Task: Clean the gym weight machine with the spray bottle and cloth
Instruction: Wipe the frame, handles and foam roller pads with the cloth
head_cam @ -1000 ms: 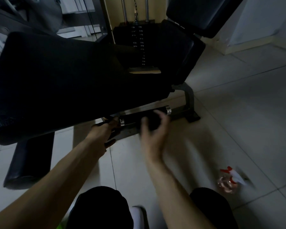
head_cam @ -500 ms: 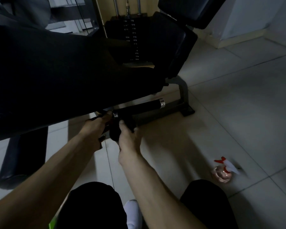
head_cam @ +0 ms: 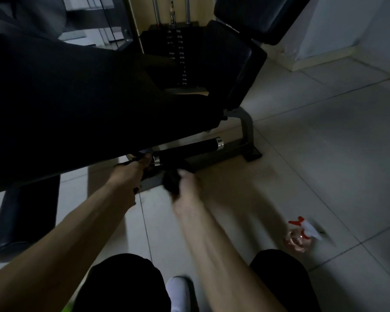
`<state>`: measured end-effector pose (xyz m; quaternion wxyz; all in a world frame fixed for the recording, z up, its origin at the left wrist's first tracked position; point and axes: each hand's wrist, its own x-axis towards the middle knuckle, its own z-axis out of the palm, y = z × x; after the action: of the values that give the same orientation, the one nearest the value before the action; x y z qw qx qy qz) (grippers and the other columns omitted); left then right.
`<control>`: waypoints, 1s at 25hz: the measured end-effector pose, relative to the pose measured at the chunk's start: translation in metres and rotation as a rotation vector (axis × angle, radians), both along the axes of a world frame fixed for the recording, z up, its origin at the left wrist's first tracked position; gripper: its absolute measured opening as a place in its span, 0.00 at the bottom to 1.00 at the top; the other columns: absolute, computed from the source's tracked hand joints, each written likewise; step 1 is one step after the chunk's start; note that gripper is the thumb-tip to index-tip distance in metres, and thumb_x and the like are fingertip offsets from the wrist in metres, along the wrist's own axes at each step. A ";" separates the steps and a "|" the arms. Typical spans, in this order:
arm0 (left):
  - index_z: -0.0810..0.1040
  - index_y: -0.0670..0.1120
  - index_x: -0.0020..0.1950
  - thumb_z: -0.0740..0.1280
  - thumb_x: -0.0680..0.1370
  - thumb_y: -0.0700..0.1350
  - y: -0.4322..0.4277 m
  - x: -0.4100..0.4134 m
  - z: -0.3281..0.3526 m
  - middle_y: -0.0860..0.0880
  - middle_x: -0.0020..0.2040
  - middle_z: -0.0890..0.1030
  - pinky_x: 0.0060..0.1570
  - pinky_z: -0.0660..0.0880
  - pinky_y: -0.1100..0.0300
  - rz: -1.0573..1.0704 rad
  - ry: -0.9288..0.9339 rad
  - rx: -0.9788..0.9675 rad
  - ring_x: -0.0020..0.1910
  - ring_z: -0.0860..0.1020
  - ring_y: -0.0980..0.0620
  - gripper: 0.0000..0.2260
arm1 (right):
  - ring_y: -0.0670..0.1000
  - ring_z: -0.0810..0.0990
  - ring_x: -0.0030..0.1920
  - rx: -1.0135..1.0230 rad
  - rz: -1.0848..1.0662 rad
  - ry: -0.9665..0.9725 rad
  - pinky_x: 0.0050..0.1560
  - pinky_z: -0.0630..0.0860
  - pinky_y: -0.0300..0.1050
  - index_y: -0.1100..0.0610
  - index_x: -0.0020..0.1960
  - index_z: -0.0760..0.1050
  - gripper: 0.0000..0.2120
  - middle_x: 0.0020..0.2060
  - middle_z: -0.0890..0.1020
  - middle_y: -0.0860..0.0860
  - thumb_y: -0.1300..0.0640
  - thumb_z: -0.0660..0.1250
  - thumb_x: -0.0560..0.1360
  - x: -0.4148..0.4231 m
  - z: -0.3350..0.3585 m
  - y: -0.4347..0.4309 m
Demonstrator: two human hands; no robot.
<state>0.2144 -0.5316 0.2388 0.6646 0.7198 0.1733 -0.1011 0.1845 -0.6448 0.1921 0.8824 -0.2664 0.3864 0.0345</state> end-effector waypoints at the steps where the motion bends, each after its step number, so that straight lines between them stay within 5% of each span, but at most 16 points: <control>1: 0.80 0.48 0.48 0.72 0.79 0.52 -0.001 -0.001 0.001 0.51 0.48 0.85 0.47 0.72 0.58 -0.016 -0.003 -0.022 0.48 0.82 0.54 0.07 | 0.53 0.81 0.42 -0.033 -0.121 0.029 0.42 0.78 0.46 0.57 0.52 0.79 0.05 0.50 0.82 0.55 0.60 0.64 0.81 0.004 0.001 -0.031; 3: 0.79 0.48 0.51 0.70 0.80 0.50 -0.001 -0.003 0.000 0.53 0.48 0.84 0.43 0.70 0.60 -0.054 -0.023 -0.041 0.48 0.81 0.57 0.06 | 0.53 0.80 0.48 -0.179 -0.361 0.070 0.47 0.77 0.47 0.56 0.56 0.77 0.06 0.53 0.80 0.55 0.58 0.65 0.81 0.008 0.012 -0.094; 5: 0.80 0.46 0.56 0.70 0.80 0.51 0.000 -0.004 0.000 0.53 0.49 0.84 0.44 0.70 0.59 -0.067 -0.025 -0.038 0.50 0.81 0.57 0.10 | 0.52 0.80 0.54 -0.443 -0.370 -0.034 0.51 0.76 0.44 0.55 0.68 0.75 0.17 0.58 0.80 0.53 0.56 0.66 0.80 0.009 0.036 -0.133; 9: 0.80 0.45 0.61 0.69 0.80 0.54 0.001 -0.004 -0.001 0.54 0.52 0.84 0.46 0.68 0.57 -0.085 0.004 -0.005 0.53 0.80 0.56 0.16 | 0.46 0.77 0.48 -1.488 0.401 -0.255 0.44 0.73 0.40 0.51 0.66 0.73 0.12 0.51 0.79 0.46 0.55 0.61 0.83 0.025 0.061 -0.149; 11: 0.80 0.44 0.62 0.68 0.81 0.53 -0.001 -0.004 -0.001 0.53 0.53 0.83 0.42 0.68 0.62 -0.101 -0.010 -0.023 0.50 0.79 0.58 0.15 | 0.50 0.78 0.46 -1.743 0.722 -0.250 0.44 0.76 0.47 0.51 0.63 0.74 0.11 0.48 0.80 0.49 0.51 0.58 0.84 0.033 0.065 -0.154; 16: 0.79 0.42 0.62 0.69 0.80 0.53 0.000 -0.003 -0.004 0.49 0.56 0.83 0.40 0.69 0.62 -0.074 -0.017 0.004 0.52 0.80 0.54 0.16 | 0.57 0.81 0.49 -2.044 0.751 -0.398 0.42 0.73 0.49 0.55 0.63 0.74 0.10 0.50 0.82 0.54 0.54 0.61 0.84 0.034 0.071 -0.096; 20: 0.81 0.43 0.58 0.70 0.81 0.50 -0.002 0.001 -0.006 0.47 0.54 0.84 0.37 0.70 0.64 -0.040 -0.020 0.011 0.47 0.79 0.54 0.13 | 0.55 0.80 0.61 -1.921 0.494 -0.534 0.53 0.73 0.42 0.55 0.69 0.72 0.16 0.61 0.80 0.54 0.57 0.66 0.81 0.009 0.055 -0.028; 22: 0.81 0.44 0.56 0.70 0.81 0.49 -0.003 0.001 -0.007 0.45 0.54 0.85 0.37 0.69 0.62 -0.016 -0.018 0.024 0.48 0.80 0.52 0.10 | 0.56 0.79 0.64 -1.861 0.446 -0.660 0.61 0.79 0.49 0.55 0.68 0.73 0.17 0.63 0.79 0.55 0.60 0.68 0.79 -0.001 0.047 -0.010; 25: 0.82 0.45 0.52 0.71 0.80 0.51 -0.001 0.003 -0.011 0.43 0.53 0.85 0.37 0.66 0.58 0.018 -0.007 0.018 0.49 0.78 0.47 0.09 | 0.57 0.78 0.61 -2.010 0.528 -0.828 0.59 0.79 0.54 0.54 0.62 0.77 0.17 0.61 0.79 0.53 0.65 0.65 0.75 0.004 0.047 -0.037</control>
<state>0.2174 -0.5328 0.2274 0.6594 0.7246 0.1784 -0.0909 0.1889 -0.6817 0.2386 0.2915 -0.9230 -0.1537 -0.1987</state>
